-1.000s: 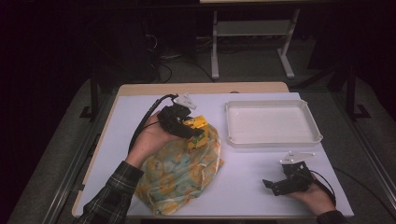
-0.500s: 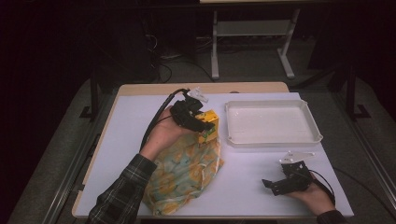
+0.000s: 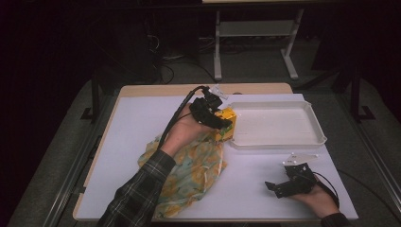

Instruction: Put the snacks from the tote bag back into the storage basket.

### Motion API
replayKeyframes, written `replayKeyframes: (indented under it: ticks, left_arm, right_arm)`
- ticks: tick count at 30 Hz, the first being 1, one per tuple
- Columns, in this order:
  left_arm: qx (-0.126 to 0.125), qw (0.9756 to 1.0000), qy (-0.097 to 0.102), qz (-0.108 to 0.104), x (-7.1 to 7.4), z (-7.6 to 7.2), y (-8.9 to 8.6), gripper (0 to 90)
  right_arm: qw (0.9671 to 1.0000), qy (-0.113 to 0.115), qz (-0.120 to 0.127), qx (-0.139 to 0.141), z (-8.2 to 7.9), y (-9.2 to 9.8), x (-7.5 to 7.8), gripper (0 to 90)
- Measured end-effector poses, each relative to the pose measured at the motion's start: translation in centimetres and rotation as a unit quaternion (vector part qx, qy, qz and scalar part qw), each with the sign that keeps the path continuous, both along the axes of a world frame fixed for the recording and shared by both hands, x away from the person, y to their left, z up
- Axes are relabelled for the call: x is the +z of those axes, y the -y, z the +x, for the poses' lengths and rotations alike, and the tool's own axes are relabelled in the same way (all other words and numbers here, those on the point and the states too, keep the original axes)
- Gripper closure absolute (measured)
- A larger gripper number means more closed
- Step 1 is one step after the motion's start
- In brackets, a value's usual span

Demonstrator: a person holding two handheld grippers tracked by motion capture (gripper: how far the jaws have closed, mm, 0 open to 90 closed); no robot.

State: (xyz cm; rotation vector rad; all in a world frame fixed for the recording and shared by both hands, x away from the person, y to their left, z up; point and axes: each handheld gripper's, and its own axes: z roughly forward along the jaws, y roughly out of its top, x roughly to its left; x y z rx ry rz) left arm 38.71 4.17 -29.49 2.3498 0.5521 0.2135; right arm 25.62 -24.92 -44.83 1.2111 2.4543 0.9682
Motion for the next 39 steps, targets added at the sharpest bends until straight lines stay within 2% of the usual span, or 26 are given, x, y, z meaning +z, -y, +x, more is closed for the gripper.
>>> replayKeyframes:
  ticks: [11, 20, 25, 39]
  left_arm:
    - [-0.007, 0.9999, 0.006, -0.014, -0.6, 1.0, 3.3, 51.4]
    - [-0.013, 0.9998, 0.008, -0.015, -1.5, 2.0, 5.1, 51.4]
    - [-0.022, 0.9995, 0.015, -0.018, -2.2, 2.5, 6.1, 51.4]
    - [-0.028, 0.9995, 0.002, -0.014, -4.5, 3.5, 7.9, 51.3]
  right_arm:
    - [1.0000, 0.002, 0.004, 0.001, 0.0, 0.0, 0.0, 0.0]
    - [1.0000, 0.001, 0.006, 0.001, 0.0, 0.1, 0.0, 0.0]
    - [1.0000, 0.001, 0.006, 0.002, 0.1, 0.1, 0.0, 0.0]
    - [1.0000, 0.001, 0.008, 0.001, 0.0, 0.1, 0.0, 0.0]
